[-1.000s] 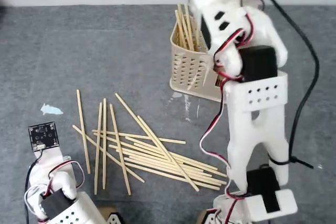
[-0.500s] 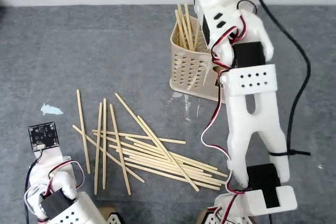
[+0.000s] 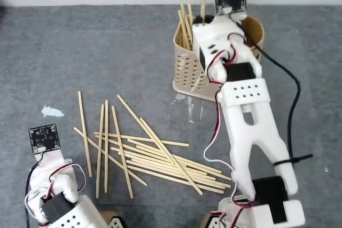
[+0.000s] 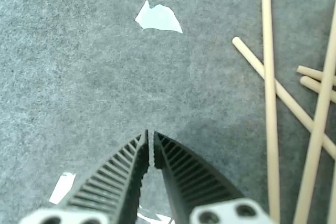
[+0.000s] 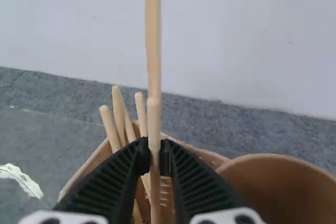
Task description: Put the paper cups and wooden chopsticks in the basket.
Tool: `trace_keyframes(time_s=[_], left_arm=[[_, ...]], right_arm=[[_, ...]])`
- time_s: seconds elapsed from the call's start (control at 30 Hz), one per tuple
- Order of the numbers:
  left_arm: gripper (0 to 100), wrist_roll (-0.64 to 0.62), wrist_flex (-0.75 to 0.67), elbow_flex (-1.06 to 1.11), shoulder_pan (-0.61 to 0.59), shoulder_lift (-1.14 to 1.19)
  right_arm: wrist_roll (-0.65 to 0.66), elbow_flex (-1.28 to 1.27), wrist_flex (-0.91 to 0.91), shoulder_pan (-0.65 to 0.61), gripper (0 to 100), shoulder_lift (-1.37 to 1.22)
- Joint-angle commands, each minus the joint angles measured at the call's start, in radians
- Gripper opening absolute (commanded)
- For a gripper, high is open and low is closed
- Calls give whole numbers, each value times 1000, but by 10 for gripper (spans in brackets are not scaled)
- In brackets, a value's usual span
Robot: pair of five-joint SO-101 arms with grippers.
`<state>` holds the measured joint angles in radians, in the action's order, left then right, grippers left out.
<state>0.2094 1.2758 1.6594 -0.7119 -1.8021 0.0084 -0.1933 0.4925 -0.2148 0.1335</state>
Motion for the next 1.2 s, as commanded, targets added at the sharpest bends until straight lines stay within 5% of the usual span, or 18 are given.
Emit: trace_keyframes(time_s=[0.0,0.13,0.4,0.97,1.17], left_arm=[[15,-8,-21,-5,0,-15],[15,-8,-21,-5,0,-15],[15,-8,-21,-5,0,-15],[15,-8,-21,-5,0,-15],[15,-8,-21,-5,0,-15]], right_arm=[[-2,-32,-19,-15,8,59],[0,-37,15,-28,17,64],[0,18,157,-65,235,117],[43,80,733,-326,234,282],[41,-40,786,-450,234,168]])
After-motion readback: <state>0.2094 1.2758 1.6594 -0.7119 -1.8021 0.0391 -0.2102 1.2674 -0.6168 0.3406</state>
